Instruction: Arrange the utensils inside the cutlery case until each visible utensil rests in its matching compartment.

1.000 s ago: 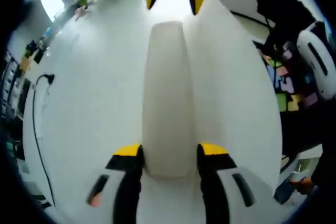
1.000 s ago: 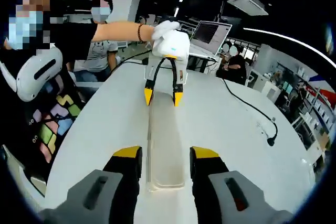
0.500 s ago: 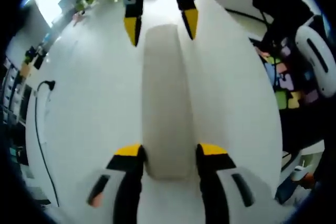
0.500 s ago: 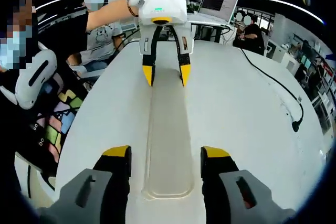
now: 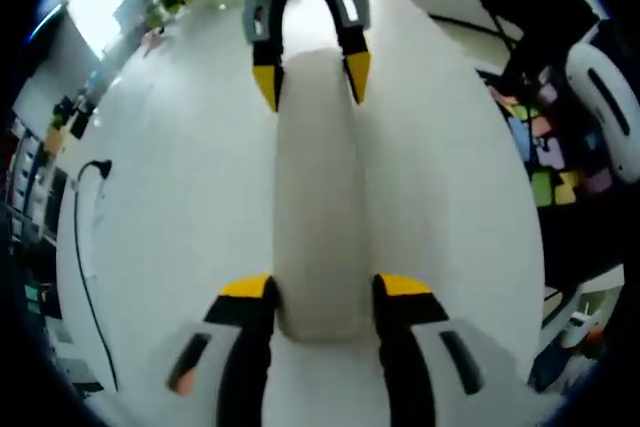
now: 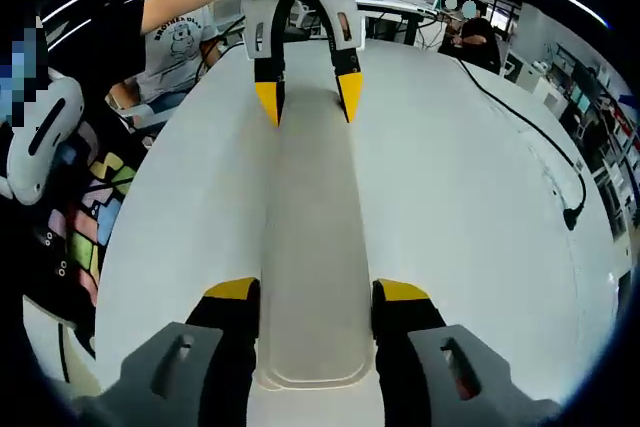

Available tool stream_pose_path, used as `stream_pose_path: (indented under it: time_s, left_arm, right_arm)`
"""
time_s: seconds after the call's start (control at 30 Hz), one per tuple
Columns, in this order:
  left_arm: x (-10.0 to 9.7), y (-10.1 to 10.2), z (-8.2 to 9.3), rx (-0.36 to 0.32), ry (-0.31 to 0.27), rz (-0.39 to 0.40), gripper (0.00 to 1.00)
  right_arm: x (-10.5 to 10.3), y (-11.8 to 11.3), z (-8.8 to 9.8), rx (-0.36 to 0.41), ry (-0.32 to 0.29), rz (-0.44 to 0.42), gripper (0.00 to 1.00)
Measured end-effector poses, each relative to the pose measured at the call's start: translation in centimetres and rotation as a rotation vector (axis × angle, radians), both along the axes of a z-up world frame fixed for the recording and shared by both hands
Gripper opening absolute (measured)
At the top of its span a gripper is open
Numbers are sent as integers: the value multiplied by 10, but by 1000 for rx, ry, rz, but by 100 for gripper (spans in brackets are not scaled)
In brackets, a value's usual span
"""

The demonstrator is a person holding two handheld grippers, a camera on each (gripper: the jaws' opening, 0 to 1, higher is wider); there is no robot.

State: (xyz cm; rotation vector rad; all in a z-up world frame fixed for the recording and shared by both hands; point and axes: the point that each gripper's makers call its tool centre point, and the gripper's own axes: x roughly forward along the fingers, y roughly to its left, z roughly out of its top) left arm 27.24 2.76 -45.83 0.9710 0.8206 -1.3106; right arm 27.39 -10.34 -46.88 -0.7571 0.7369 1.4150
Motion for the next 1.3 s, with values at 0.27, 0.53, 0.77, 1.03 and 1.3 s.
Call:
stream_pose_path:
  time_s: [0.27, 0.53, 0.77, 1.03, 1.3]
  left_arm:
    - [-1, -1, -1, 27, -12, -2, 42]
    - [-1, 0, -1, 41, -8, 9, 42]
    - [0, -1, -5, 45, 1, 24, 43]
    - [0, -2, -7, 54, 5, 17, 43]
    - [1, -3, -9, 62, -8, 7, 43]
  right_arm:
    - [2, -5, -1, 8, -53, -12, 47]
    - [3, -9, 5, -7, -125, -13, 45]
    - [0, -33, 16, -35, -168, 33, 43]
    - [-9, -43, 57, -53, -258, 97, 32]
    - [-11, -36, 50, -154, -176, 95, 12]
